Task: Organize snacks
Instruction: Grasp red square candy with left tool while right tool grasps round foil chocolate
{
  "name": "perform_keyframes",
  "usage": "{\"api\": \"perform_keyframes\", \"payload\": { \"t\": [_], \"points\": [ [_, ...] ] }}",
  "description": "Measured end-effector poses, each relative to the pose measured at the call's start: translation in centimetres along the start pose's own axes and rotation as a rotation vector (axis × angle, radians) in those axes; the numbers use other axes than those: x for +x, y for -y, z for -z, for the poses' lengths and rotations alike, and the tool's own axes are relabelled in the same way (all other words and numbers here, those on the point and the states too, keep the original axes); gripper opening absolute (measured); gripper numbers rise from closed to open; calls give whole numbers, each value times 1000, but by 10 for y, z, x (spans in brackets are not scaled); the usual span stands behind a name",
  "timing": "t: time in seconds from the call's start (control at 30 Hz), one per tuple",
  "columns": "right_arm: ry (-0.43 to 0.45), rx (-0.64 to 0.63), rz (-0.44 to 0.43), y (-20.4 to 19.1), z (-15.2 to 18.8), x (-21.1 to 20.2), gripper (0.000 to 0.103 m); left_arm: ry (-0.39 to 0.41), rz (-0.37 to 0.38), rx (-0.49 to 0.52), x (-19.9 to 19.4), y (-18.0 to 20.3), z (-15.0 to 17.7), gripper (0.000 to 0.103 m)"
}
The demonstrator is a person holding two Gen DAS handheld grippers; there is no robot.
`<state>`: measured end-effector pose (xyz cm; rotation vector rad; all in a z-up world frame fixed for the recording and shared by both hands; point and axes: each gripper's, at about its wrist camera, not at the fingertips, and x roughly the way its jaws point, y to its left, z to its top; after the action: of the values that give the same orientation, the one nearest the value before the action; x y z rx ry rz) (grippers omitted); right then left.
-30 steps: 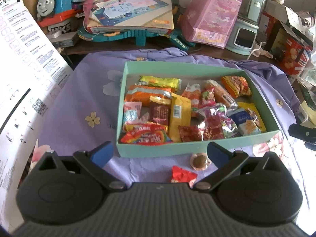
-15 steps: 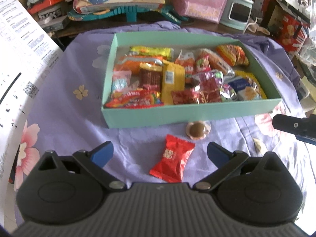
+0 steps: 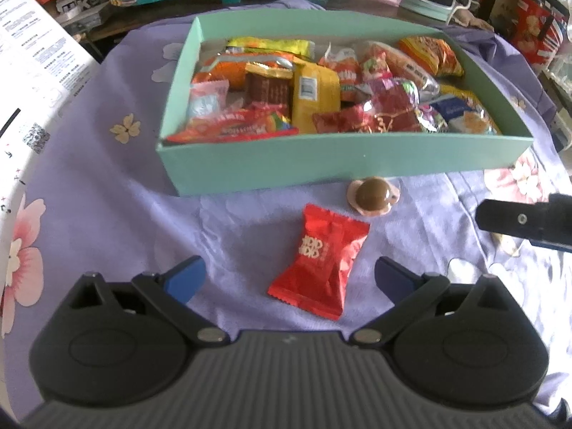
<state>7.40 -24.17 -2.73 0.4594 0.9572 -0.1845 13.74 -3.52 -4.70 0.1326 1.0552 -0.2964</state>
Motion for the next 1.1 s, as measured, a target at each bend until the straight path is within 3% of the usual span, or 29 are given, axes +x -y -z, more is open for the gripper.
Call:
{"api": "perform_keyframes", "payload": {
  "t": [0.2, 0.3, 0.33, 0.43, 0.57, 0.73, 0.83, 0.97, 1.1],
  "points": [
    [-31, -4, -8, -6, -1, 15, 103, -19, 13, 13, 13, 3, 2, 91],
    [-37, -8, -5, -8, 0, 19, 103, -10, 12, 14, 15, 3, 2, 80],
    [-40, -9, -6, -9, 0, 21, 103, -1, 10, 18, 15, 3, 2, 73],
    [-53, -12, -18, -13, -1, 25, 103, 31, 10, 36, 11, 3, 1, 35],
    [-52, -49, -35, -27, -2, 29, 102, 37, 18, -24, 10, -12, -1, 35],
    [-36, -85, -5, -48, -6, 43, 81, 42, 10, -108, 9, -41, -2, 35],
    [-29, -89, 4, -57, -8, 53, 77, 45, 22, -150, 10, -57, -1, 35],
    [-4, -131, 9, -71, -7, 60, 75, 49, 45, -165, 10, -66, -1, 36],
    [15, -234, 29, -87, 0, 67, 67, 52, 41, -156, 11, -65, -1, 36]
  ]
}}
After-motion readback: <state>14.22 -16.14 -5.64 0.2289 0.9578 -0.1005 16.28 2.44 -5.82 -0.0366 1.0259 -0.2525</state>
